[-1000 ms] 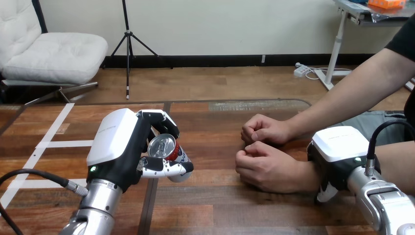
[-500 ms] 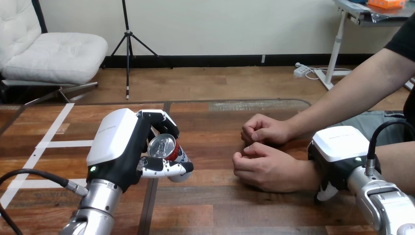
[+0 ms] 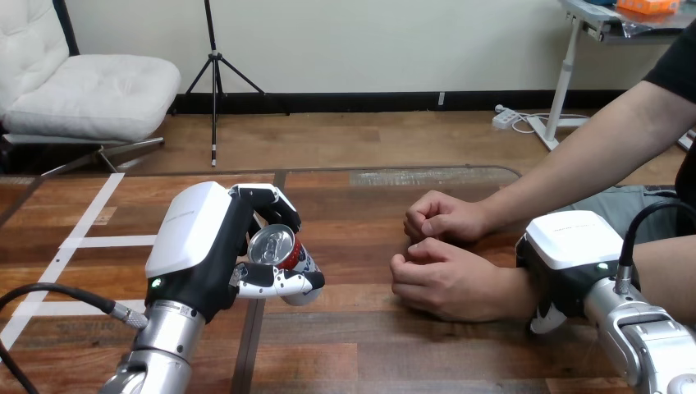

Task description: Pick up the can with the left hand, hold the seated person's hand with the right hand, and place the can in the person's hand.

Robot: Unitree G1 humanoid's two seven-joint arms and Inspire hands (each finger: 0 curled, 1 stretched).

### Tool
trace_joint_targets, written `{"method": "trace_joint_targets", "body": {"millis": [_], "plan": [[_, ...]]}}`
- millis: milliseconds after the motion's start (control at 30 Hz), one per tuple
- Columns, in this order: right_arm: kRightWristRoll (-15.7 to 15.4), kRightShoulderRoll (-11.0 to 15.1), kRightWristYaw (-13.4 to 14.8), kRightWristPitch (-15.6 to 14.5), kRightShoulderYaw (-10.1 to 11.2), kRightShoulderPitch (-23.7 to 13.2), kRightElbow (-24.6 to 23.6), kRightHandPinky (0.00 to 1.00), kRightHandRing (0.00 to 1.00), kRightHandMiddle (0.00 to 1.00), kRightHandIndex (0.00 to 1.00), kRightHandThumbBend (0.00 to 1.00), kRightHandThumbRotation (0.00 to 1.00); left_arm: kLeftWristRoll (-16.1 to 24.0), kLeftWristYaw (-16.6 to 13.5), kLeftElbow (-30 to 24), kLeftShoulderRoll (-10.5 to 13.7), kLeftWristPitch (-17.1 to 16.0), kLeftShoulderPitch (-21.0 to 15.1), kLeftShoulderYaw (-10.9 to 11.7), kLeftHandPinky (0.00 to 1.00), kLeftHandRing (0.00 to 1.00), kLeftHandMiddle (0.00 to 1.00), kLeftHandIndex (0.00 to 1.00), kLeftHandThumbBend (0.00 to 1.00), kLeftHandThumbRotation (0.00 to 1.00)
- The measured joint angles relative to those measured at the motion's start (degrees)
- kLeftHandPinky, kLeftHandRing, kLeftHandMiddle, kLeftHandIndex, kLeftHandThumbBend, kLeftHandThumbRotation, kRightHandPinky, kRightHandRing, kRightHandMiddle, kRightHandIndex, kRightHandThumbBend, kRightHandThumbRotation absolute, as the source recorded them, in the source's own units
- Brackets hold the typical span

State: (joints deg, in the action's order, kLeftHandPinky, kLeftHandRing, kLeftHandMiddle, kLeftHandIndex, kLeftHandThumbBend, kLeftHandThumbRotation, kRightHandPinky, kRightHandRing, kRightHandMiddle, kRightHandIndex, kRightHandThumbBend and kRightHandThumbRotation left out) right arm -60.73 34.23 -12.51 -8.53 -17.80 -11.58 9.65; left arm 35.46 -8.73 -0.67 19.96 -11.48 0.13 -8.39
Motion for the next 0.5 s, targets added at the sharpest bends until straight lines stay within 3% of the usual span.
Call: {"method": "trace_joint_targets", "body": {"millis": [500], "plan": [[0.3, 0.3, -0.1, -0.6, 0.2, 0.2, -1.9, 0.26, 0.36, 0.45, 0.54, 0.73, 0.0, 0.0, 0.0, 0.0, 0.0, -0.5, 0.0, 0.0, 0.27, 0.32, 0.39, 0.43, 0.69, 0.0]]}}
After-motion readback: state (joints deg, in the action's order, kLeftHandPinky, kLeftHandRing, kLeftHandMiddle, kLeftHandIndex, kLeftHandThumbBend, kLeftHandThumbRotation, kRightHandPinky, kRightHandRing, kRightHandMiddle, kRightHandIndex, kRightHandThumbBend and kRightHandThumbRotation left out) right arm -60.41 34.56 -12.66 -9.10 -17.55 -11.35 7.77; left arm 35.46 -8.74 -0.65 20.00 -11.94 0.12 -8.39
